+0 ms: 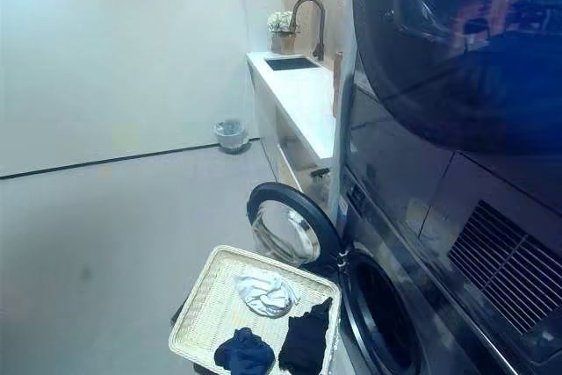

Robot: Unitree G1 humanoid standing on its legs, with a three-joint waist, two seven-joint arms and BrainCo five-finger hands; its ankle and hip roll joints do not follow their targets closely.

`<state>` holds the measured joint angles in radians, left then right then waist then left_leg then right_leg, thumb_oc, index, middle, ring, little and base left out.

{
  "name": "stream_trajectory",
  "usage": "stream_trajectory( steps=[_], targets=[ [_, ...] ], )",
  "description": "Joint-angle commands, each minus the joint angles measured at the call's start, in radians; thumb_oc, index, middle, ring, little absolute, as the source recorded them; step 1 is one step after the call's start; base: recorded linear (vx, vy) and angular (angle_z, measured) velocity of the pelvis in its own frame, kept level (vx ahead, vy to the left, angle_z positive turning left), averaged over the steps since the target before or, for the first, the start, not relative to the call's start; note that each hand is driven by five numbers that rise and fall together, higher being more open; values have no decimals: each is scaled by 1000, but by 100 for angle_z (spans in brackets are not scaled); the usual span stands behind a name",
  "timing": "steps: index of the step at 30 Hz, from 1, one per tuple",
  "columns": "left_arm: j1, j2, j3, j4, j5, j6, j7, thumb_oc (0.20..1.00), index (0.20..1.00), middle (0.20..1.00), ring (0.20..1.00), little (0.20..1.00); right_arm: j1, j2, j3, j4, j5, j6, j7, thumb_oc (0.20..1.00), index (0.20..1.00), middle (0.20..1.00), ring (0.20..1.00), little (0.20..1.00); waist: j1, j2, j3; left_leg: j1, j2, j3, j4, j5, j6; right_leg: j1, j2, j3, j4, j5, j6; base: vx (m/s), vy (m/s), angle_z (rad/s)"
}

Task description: Put the clothes into the washing machine.

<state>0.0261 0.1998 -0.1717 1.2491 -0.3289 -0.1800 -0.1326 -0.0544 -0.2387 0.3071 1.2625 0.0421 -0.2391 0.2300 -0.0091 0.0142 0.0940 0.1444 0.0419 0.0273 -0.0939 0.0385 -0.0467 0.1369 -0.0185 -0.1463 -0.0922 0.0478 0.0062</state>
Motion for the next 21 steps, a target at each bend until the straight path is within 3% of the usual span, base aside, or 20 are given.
stream_trajectory(
  steps=[1, 12, 18, 19, 20, 21],
  targets=[
    [-93, -23, -21, 40, 3, -15, -17, 1000, 1000, 1000, 1000, 1000, -95, 9, 2, 24, -1, -26, -8, 1000, 1000, 1000, 1000, 1000, 15, -36, 46, 23, -95, 68, 23, -82, 37, 6, -15, 3, 24, -24, 87, 193, -5, 18],
    [-90, -22, -6, 42, 0, -24, 49, 1000, 1000, 1000, 1000, 1000, -89, 6, 7, 21, -3, -27, 2, 1000, 1000, 1000, 1000, 1000, 12, -37, 69, 9, -95, 58, 44, -83, 37, -6, -15, 17, 33, -23, 84, 32, 2, 0],
    [-124, -20, -17, 22, -38, -61, 121, 1000, 1000, 1000, 1000, 1000, -103, -5, 30, -1, 10, -24, -9, 1000, 1000, 1000, 1000, 1000, 13, -37, 120, -56, -99, 51, 105, -100, 42, -56, -20, 29, 57, -28, 77, -9, -1, 0],
    [-137, -18, -19, 18, -23, -73, 165, 1000, 1000, 1000, 1000, 1000, -113, -9, 34, -6, 20, -27, -13, 1000, 1000, 1000, 1000, 1000, 14, -36, 135, -75, -99, 47, 110, -97, 43, -76, -21, 31, 64, -26, 76, -140, -17, 1],
    [-164, -7, -36, 10, 76, -94, 312, 1000, 1000, 1000, 1000, 1000, -136, -13, 46, -17, 41, -31, -24, 1000, 1000, 1000, 1000, 1000, 11, -33, 162, -103, -96, 44, 113, -89, 45, -112, -19, 37, 84, -27, 73, -160, -20, 0],
    [-172, -4, -40, 7, 86, -96, 331, 1000, 1000, 1000, 1000, 1000, -141, -14, 49, -20, 47, -32, -27, 1000, 1000, 1000, 1000, 1000, 10, -33, 168, -110, -96, 43, 114, -87, 45, -121, -19, 39, 89, -28, 72, -163, -29, -1]
  ],
)
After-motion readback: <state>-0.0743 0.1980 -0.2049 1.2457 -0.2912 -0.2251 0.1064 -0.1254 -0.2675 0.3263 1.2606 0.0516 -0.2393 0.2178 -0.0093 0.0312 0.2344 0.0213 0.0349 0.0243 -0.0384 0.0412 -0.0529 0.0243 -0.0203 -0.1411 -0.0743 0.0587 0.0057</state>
